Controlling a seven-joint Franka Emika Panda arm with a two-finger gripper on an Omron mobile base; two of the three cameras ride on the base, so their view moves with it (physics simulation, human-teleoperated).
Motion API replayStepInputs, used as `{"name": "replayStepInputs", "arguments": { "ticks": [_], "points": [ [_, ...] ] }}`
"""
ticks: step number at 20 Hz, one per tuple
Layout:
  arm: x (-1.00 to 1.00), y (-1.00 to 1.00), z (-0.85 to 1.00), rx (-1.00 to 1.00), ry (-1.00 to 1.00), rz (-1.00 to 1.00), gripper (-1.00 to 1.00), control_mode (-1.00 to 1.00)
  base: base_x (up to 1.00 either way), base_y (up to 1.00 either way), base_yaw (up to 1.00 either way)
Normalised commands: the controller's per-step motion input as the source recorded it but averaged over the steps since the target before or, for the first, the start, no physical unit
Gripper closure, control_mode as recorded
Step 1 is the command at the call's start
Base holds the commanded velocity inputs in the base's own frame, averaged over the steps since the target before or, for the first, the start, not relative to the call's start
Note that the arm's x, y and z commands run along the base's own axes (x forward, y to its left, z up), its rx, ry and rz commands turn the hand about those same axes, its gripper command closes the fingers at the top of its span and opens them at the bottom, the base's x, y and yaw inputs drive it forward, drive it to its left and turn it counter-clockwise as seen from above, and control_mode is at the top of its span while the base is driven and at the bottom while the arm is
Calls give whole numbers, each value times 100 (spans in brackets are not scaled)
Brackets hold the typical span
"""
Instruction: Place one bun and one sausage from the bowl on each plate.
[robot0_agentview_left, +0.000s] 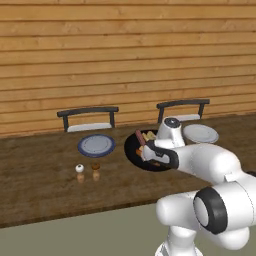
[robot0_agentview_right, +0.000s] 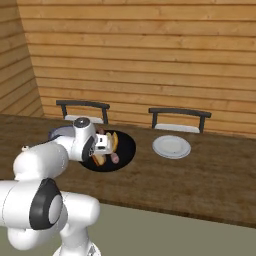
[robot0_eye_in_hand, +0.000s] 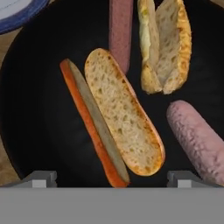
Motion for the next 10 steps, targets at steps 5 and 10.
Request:
{"name": "replayStepInputs", "arguments": {
  "ticks": [5,10],
  "points": [
    [2,0,-38,0,4,0,-100,-100,0,0,0],
    [0,1,-38,-1,3,0,-100,-100,0,0,0]
  ]
}}
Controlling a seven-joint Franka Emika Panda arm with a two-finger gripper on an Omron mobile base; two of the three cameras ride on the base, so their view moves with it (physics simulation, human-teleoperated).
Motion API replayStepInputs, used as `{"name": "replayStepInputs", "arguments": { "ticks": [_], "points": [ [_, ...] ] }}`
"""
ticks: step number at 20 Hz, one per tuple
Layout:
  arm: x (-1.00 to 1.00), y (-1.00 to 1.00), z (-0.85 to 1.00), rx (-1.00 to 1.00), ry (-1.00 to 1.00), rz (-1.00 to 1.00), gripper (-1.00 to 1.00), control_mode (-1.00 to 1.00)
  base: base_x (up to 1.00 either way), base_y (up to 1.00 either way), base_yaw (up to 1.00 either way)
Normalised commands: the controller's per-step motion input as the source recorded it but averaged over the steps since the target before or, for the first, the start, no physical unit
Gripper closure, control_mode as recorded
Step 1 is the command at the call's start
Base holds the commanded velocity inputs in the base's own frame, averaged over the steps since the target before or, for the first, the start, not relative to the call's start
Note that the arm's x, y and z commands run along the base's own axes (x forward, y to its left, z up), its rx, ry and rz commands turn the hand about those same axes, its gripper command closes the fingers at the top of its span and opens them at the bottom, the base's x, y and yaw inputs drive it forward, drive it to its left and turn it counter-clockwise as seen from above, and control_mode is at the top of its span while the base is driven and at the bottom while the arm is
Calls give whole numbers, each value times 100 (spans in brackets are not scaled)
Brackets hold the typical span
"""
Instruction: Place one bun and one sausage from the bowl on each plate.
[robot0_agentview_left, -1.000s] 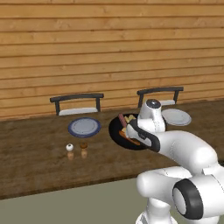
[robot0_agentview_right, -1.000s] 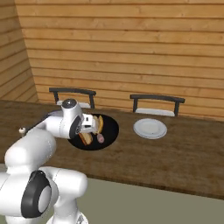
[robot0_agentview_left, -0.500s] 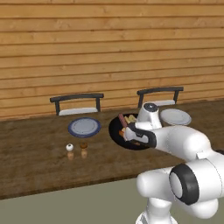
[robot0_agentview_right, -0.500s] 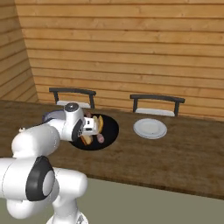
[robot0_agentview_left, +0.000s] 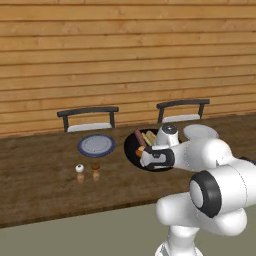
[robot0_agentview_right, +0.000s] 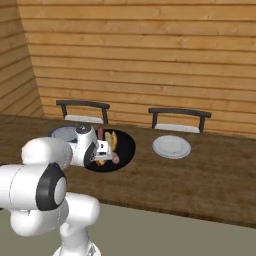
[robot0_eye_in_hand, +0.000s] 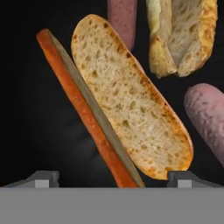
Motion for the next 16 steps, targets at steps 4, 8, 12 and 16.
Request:
{"name": "replayStepInputs", "arguments": {
  "ticks": [4,8,12,16],
  "points": [
    [-9,0,0,0,-1,0,-100,-100,0,0,0],
    [4,0,2,0,1,2,-100,-100,0,0,0],
    [22,2,-16,0,9,4,100,-100,0,0,0],
    [19,0,-22,0,8,5,100,-100,0,0,0]
  ]
}}
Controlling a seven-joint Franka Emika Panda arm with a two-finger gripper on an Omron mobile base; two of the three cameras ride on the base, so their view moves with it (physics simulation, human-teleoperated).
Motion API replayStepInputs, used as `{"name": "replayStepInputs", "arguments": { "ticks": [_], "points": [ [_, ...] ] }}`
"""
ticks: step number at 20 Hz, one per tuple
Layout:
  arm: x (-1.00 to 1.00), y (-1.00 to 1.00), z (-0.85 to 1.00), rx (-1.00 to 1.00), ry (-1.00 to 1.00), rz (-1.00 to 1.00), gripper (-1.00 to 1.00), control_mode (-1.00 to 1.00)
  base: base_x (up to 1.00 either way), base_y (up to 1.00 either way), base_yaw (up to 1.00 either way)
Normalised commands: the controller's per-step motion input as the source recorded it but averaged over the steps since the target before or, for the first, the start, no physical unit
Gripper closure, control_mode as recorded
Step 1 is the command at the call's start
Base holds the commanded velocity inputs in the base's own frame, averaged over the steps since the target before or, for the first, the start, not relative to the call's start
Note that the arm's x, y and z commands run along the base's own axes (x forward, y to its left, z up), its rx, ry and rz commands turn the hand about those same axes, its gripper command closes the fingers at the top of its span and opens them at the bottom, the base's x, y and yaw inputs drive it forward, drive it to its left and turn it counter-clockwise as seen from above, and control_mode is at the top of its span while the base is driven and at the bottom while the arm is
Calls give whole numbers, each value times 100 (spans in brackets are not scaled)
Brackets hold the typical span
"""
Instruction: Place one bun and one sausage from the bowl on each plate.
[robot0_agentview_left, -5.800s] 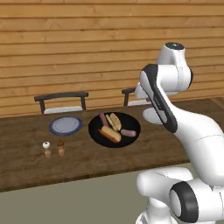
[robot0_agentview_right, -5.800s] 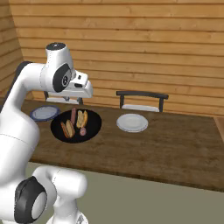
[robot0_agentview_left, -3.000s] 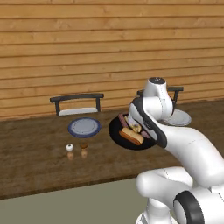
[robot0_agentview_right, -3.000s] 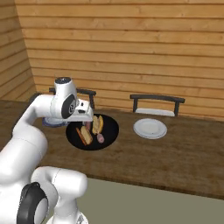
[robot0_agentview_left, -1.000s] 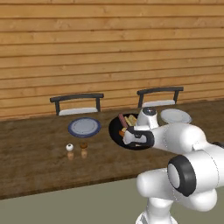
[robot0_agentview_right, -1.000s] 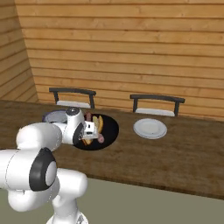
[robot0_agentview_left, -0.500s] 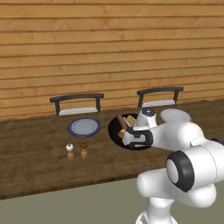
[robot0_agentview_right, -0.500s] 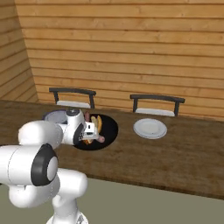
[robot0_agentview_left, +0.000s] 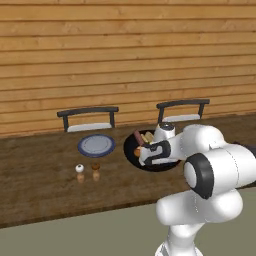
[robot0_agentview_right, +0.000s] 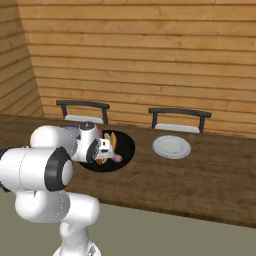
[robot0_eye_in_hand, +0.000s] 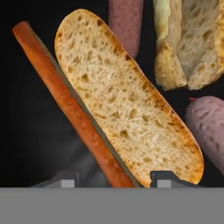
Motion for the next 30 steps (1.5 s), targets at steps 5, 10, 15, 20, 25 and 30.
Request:
{"name": "replayStepInputs", "arguments": {
  "ticks": [5,10,15,20,25,30],
  "points": [
    [1,4,0,0,1,3,100,-100,0,0,0],
    [-25,0,40,-1,-5,0,100,-100,0,0,0],
    [-18,25,96,0,-16,0,100,-100,0,0,0],
    [45,61,59,0,-3,0,100,-100,0,0,0],
    [94,65,8,0,13,2,100,-100,0,0,0],
    [69,61,1,-5,20,2,100,-100,0,0,0]
  ]
}}
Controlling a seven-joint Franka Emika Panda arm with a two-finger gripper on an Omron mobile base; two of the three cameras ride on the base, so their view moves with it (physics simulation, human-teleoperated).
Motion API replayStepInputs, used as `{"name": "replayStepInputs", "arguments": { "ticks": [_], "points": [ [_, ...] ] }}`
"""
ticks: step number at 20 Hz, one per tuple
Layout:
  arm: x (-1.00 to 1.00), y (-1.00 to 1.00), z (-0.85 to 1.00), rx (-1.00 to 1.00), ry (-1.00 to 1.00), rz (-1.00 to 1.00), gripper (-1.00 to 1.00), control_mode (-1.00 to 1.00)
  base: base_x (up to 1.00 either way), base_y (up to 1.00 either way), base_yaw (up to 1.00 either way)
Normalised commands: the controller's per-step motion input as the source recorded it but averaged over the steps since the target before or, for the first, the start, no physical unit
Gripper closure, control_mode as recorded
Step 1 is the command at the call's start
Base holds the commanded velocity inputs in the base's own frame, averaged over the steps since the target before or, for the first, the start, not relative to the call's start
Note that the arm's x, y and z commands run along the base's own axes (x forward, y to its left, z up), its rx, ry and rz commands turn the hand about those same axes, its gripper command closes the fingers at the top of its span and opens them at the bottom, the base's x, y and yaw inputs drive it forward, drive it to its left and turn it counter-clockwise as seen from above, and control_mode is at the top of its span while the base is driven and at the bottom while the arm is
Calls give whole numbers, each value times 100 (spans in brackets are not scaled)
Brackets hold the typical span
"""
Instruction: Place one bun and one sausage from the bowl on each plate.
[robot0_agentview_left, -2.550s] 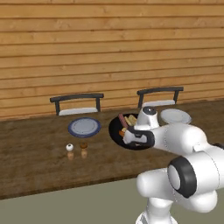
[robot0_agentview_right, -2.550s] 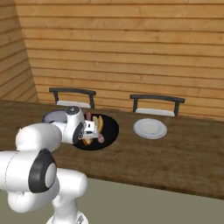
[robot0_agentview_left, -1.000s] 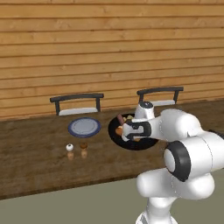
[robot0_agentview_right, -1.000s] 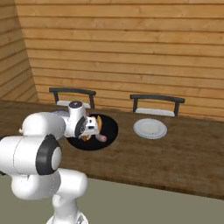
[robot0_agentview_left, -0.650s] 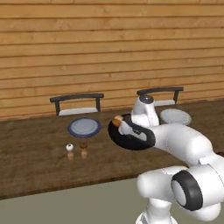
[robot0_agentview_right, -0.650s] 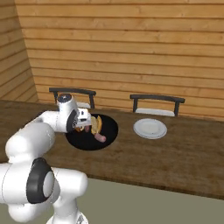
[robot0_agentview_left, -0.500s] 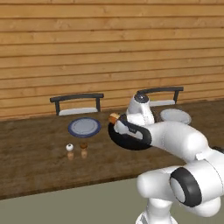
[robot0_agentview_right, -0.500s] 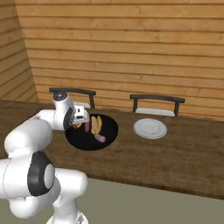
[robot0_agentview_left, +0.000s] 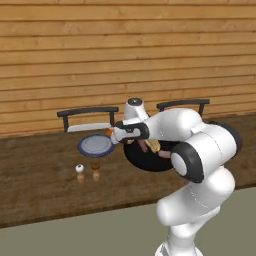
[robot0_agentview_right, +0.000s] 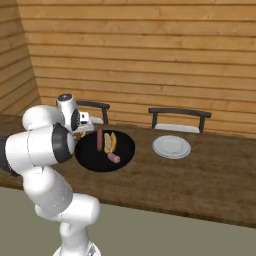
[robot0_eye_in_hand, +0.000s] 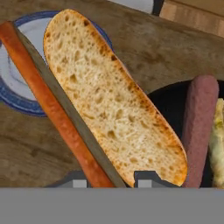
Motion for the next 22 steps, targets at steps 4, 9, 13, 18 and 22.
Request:
{"name": "replayStepInputs", "arguments": {
  "ticks": [4,9,13,18,22],
  "points": [
    [47,67,0,-7,5,0,100,-100,0,0,0],
    [12,51,-14,-5,9,0,100,-100,0,0,0],
    [3,28,-28,-1,10,1,100,-100,0,0,0],
    [27,14,-29,0,12,2,100,-100,0,0,0],
    [26,5,-29,0,10,5,100,-100,0,0,0]
  ]
}}
